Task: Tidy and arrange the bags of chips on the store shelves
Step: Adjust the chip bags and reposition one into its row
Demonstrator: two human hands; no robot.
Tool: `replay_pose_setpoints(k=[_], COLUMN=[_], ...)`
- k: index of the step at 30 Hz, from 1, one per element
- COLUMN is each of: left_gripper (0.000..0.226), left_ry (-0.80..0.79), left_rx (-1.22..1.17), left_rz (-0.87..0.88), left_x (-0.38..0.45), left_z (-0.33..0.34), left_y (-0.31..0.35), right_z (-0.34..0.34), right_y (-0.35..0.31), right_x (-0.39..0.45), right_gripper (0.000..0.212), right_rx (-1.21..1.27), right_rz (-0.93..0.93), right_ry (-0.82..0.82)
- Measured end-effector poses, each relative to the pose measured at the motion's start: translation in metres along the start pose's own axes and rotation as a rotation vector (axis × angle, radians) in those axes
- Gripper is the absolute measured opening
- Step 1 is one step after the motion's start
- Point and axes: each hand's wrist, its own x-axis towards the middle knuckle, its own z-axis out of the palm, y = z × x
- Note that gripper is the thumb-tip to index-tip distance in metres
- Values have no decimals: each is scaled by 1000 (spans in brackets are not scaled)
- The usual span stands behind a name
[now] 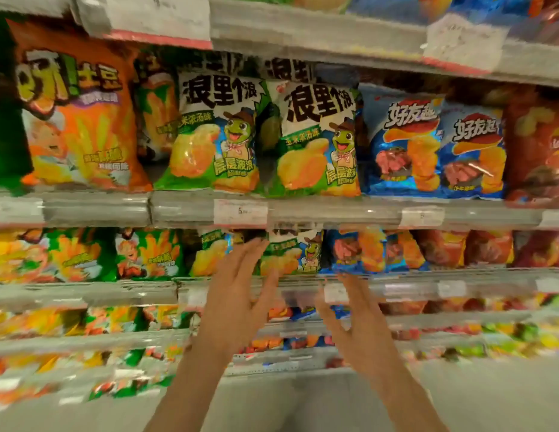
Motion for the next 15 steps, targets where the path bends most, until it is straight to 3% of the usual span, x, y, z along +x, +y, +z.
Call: replay_pose_setpoints(k=[7,15], left_gripper=[48,49], left_ry=[-137,-233], left_rx=[-116,37], left_rz=[-288,-262], left_x=[-72,-84], left_z=[5,-23], left_y=[-39,-24], right_z=[24,26], right_y=[-5,-10], right_x=[-53,-64], right_gripper=[68,68], right_rx=[65,179], right_rz=[175,166], right_ry=[-143,-92])
